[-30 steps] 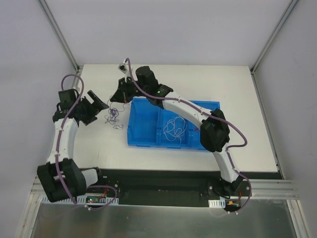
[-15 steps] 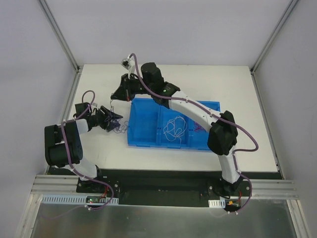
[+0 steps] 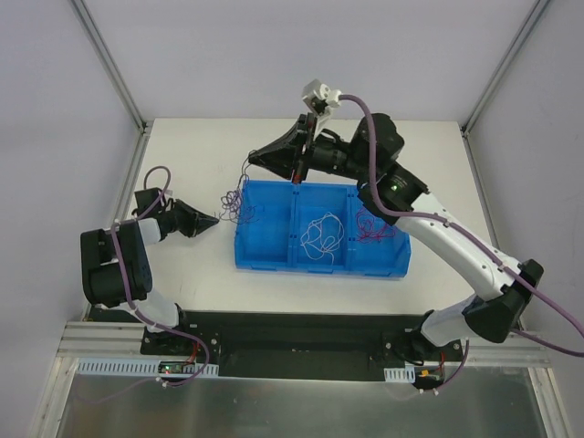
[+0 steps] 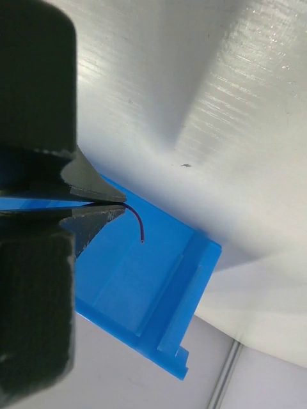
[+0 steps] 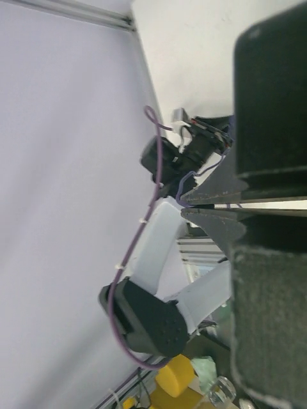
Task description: Untangle the cables
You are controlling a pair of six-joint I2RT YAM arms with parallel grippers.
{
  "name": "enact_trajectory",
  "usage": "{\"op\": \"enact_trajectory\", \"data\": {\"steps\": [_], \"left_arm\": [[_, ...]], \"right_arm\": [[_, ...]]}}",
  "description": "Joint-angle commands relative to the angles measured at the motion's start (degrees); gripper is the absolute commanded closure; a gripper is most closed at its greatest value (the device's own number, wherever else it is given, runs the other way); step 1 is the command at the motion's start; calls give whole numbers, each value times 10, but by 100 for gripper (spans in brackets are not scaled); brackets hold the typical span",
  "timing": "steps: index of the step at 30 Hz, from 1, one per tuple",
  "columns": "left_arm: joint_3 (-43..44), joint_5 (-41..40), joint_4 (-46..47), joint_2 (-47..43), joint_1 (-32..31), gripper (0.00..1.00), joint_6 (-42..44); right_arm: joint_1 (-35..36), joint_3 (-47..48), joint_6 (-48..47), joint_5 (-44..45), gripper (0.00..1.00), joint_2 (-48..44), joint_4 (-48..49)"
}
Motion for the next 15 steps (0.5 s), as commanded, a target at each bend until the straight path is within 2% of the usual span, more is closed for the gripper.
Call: {"op": "enact_trajectory", "data": {"steps": [1, 4, 6, 9, 12, 15], "left_arm": [[4, 3, -3, -43, 9, 100, 12], [-1, 3, -32, -100, 9, 88, 28], [1, -11, -60, -147, 10, 87, 52], [23, -48, -138, -212, 13, 100, 100], [52, -98, -219, -261, 28, 100, 137], [79, -182, -286, -307, 48, 100, 182]], "right_arm": [[-4, -9, -18, 13, 99, 5, 48], [-4, 21, 7, -13, 99, 44, 57], [-4, 42, 34, -25, 99, 76, 63], [-2, 70, 72, -41, 99, 107, 82], [9, 106, 105, -55, 99, 138, 101], [25, 159, 119, -77, 99, 168, 93]]}}
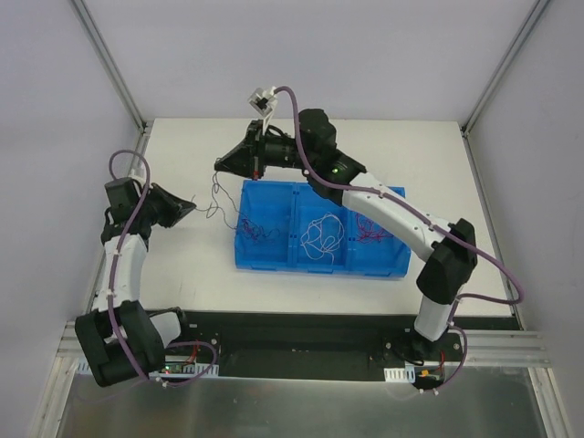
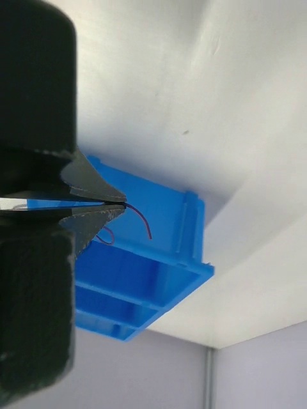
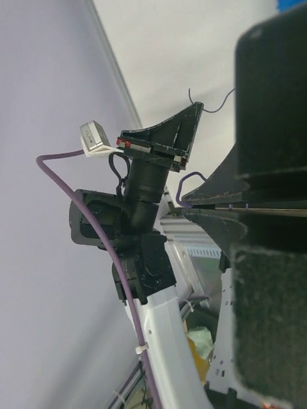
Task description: Untangle the cables
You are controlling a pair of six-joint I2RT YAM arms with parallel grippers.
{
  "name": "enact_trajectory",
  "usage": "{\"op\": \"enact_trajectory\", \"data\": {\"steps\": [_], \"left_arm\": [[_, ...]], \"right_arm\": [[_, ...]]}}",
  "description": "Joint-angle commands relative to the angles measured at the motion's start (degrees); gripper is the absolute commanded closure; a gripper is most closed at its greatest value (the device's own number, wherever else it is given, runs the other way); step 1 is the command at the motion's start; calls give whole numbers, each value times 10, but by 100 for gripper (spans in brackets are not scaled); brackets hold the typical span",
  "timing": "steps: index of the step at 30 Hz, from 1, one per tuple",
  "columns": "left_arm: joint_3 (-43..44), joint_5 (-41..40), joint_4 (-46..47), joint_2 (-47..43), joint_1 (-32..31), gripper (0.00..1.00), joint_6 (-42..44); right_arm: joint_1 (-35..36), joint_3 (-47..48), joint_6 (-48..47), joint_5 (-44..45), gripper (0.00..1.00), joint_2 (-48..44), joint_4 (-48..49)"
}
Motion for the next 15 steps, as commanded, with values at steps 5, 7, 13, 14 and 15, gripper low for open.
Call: {"op": "enact_trajectory", "data": {"steps": [5, 7, 13, 14, 15], "left_arm": [[65, -212, -165, -112, 64, 100, 118], [73, -247, -174, -131, 76, 100, 115], [113, -348, -197, -124, 78, 100, 96], [115, -354, -196, -120, 78, 100, 93], [115, -353, -196, -116, 78, 100, 92]], "right_arm": [[54, 169, -12, -50, 99, 22, -26], [63, 178, -42, -55, 99, 14, -45], [57, 84, -70, -35, 99, -3, 29], [54, 75, -66, -28, 99, 10, 48], [53, 74, -63, -18, 99, 36, 52]]}}
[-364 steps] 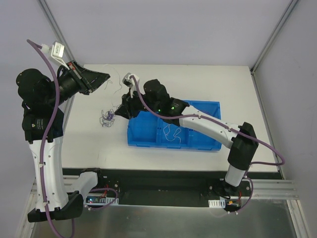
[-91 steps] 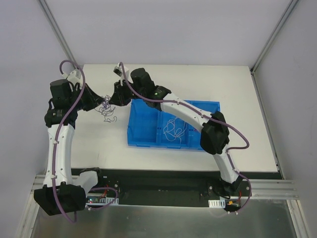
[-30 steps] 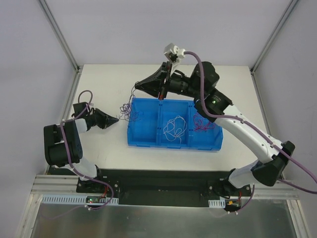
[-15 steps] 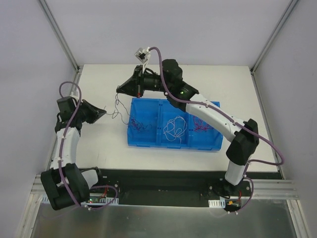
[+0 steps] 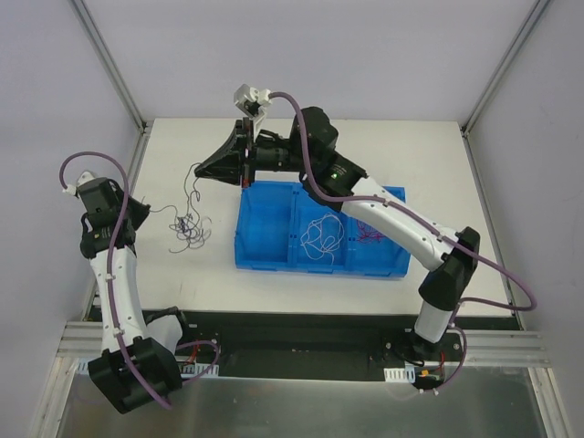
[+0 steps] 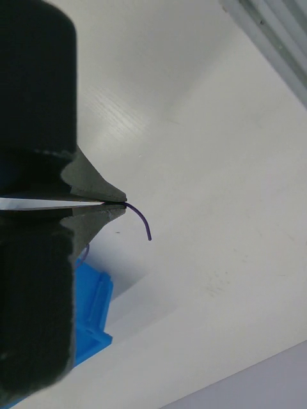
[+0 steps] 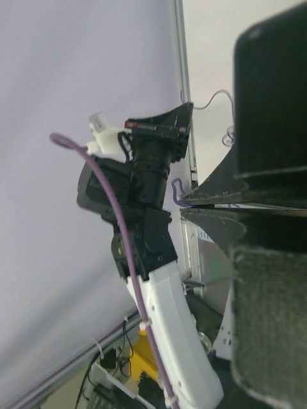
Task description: Untangle the cables
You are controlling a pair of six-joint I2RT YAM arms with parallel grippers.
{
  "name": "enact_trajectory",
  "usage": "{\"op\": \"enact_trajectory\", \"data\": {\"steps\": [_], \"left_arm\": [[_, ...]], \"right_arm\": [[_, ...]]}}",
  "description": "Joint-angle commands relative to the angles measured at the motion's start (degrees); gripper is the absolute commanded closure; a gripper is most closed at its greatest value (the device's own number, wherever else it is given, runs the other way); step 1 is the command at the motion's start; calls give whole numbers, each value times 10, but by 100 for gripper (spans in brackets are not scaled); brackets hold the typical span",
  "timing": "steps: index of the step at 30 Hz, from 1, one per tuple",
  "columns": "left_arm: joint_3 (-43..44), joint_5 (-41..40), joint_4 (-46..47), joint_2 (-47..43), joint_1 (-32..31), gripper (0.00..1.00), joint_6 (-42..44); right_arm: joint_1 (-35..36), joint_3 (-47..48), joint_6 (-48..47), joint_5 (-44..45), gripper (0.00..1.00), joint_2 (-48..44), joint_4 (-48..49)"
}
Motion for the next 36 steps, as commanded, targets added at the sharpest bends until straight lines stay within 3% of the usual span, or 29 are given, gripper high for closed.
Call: {"op": "enact_trajectory", "data": {"steps": [1, 5, 8, 15, 18, 32, 36], "left_arm": [[26, -62, -21, 16, 4, 100, 2], [20, -48, -22, 42, 5, 100, 16], [21, -65, -21, 34, 4, 100, 27], [56, -216, -65, -11, 4, 100, 3], [79, -251, -76, -46, 4, 100, -13], [356, -352, -137, -63, -8, 100, -1], [395, -354, -137, -63, -16, 100, -14]], "right_arm": [[-10, -20, -18, 34, 99, 54, 50], [-12, 74, -100, 93, 99, 137, -103], [-29, 102, -150, 171, 99, 140, -198], [-133, -11, -118, 205, 99, 96, -170], [-176, -26, -93, 204, 99, 118, -161], [-327, 102, -22, 232, 99, 266, -240], [-377, 134, -15, 243, 99, 291, -275]]}}
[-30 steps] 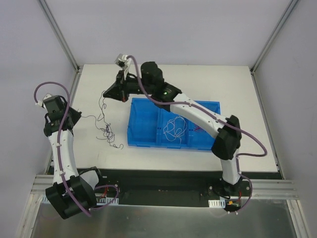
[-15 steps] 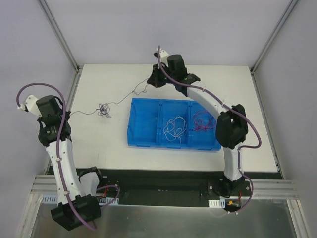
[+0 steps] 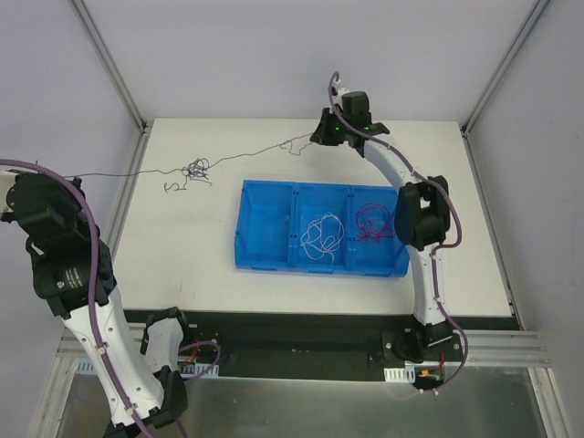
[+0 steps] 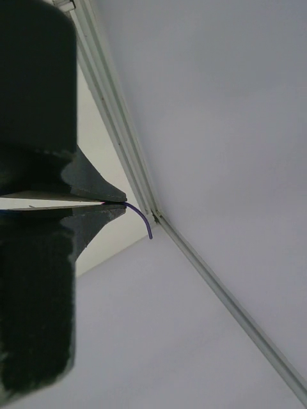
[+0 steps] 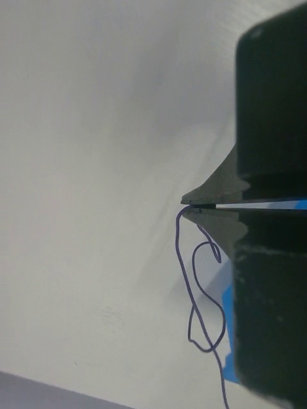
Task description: Untangle the cables
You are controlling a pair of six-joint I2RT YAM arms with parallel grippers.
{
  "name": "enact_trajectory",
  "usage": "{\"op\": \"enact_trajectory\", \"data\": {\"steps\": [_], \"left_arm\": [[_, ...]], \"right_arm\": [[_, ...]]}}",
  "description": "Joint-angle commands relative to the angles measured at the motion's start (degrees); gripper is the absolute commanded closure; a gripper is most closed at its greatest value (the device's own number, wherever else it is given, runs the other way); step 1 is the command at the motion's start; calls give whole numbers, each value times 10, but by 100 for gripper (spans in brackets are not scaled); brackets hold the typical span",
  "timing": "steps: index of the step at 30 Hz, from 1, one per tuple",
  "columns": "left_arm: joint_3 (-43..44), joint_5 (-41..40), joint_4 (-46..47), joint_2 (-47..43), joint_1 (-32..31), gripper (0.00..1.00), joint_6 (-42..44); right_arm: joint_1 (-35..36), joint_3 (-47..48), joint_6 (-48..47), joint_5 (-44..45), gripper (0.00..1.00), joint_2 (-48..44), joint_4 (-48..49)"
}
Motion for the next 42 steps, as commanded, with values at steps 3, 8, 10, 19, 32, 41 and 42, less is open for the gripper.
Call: {"op": "enact_trajectory", "data": {"steps": [3, 8, 10, 19, 32, 41, 42], "left_arm": [[44, -20, -8, 10, -7, 100, -13], [44, -56, -3, 24, -17, 100, 9], [47, -104, 0, 30, -33, 100, 31], [84, -196, 24, 42, -77, 100, 97], [11, -264, 105, 27, -109, 100, 180], [-140, -347, 311, -54, -179, 100, 375], [-187, -335, 316, -59, -178, 100, 372]], "right_arm": [[-80, 42, 23, 26, 99, 16, -35], [-122, -7, 55, 16, 99, 2, -6], [-139, -8, 62, 10, 99, 6, 2], [-170, 34, 58, 37, 99, 34, -14], [-196, 19, 59, 66, 99, 21, -10], [-201, 109, 59, 47, 99, 8, 1], [-199, 108, 62, 44, 99, -3, 15]]}}
